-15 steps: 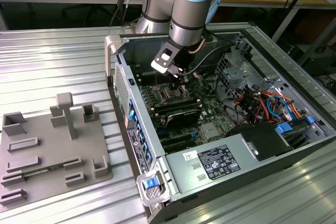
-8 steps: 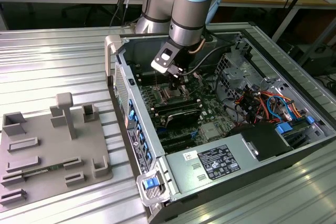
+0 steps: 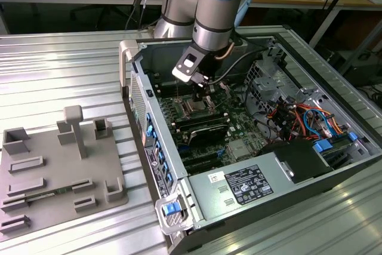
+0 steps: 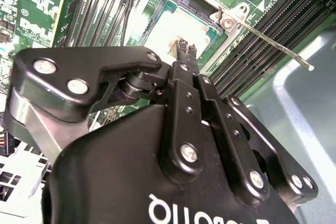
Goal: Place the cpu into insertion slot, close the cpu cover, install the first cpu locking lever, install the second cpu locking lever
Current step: 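Close the cpu cover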
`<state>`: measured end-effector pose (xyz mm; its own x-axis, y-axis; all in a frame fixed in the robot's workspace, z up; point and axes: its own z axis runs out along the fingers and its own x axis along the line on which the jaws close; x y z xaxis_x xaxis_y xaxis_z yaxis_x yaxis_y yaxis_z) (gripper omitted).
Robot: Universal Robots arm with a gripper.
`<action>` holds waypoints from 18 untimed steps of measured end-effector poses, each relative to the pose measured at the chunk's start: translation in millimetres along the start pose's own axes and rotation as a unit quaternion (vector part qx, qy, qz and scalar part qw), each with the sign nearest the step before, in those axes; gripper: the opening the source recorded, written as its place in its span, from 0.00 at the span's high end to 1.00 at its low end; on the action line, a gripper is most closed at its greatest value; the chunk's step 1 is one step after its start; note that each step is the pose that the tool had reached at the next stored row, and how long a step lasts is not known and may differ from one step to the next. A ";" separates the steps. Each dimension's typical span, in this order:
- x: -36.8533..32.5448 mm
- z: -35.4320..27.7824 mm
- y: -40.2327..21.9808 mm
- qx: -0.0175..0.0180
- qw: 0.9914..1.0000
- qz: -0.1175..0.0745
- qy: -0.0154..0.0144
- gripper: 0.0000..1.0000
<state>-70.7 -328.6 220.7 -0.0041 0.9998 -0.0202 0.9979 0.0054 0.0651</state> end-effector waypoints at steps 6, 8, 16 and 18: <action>-0.1 -1.1 0.1 0.000 1.000 -0.001 0.000 0.89; -0.1 -1.1 0.1 0.000 1.000 -0.001 0.000 0.89; -0.1 -0.8 4.3 0.000 1.000 -0.001 0.000 0.89; -0.1 -2.1 4.5 0.000 1.000 -0.001 0.000 0.89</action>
<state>-66.3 -328.6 223.1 -0.0057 0.9998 -0.0205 0.9979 0.0070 0.0648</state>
